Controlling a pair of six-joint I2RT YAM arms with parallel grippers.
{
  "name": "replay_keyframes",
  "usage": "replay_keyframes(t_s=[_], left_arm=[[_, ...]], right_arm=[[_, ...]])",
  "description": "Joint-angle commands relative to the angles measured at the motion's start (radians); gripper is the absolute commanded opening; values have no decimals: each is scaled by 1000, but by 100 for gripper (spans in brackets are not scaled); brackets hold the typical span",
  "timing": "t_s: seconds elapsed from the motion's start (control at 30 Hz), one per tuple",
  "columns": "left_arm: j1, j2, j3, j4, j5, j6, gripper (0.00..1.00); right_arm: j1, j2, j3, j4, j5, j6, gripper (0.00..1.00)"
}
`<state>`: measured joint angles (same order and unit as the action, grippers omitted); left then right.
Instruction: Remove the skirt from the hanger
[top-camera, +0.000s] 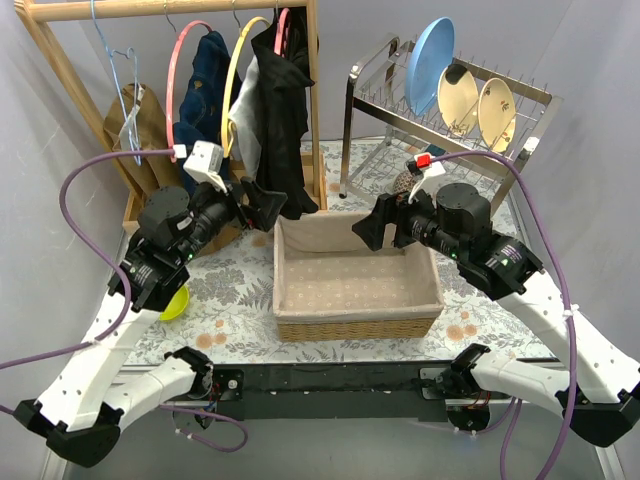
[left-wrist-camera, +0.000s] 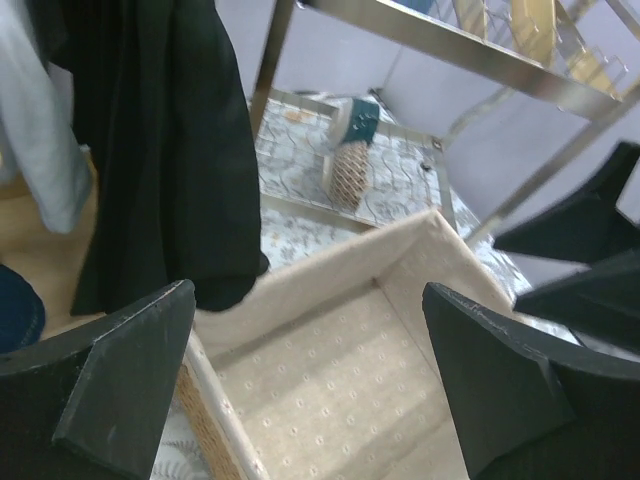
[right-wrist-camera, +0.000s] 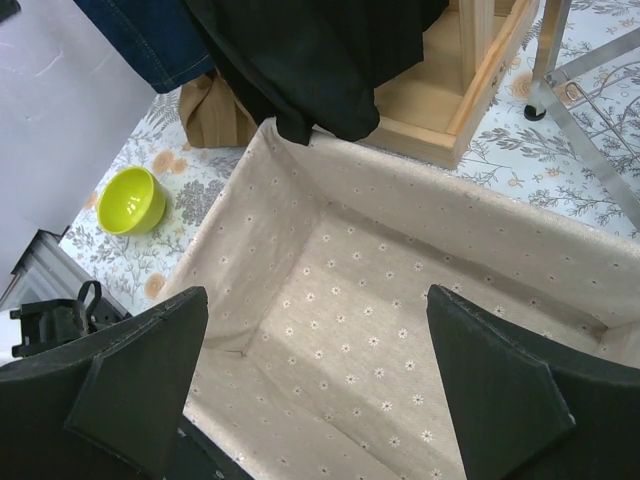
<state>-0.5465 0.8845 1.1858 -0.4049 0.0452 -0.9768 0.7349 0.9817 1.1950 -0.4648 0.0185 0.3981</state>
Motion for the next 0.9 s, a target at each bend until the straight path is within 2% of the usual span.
replay_keyframes(t_s=[0.0, 0.1, 0.2, 0.27, 0.47, 0.6, 0.77, 0.8, 0.87], left_arm=[[-3, 76, 124, 40, -142, 61, 98], [-3, 134, 165, 83, -202, 93, 98], [-3, 209, 224, 142, -202, 135, 98], [-3, 260, 303, 159, -228, 171, 97], [-3, 516, 526, 167, -356, 291, 86], [-4, 599, 563, 156, -406, 313, 79], [-3, 646, 538, 172, -412, 323, 75], [-3, 654, 532, 172, -422, 332, 70], [-3, 668, 528, 172, -432, 342, 51]], right_arm=[[-2, -34, 0, 60, -2, 16, 98], [-2, -54, -17, 81, 3, 25, 98], [0, -66, -17, 61, 9, 28, 98], [-2, -75, -28, 61, 6, 28, 98], [-2, -133, -92, 164, -175, -10, 98], [0, -153, -115, 238, -276, -4, 98], [0, -158, -129, 252, -281, -2, 98], [-2, -161, -133, 258, -278, -2, 98], [0, -163, -135, 262, -278, -1, 98]])
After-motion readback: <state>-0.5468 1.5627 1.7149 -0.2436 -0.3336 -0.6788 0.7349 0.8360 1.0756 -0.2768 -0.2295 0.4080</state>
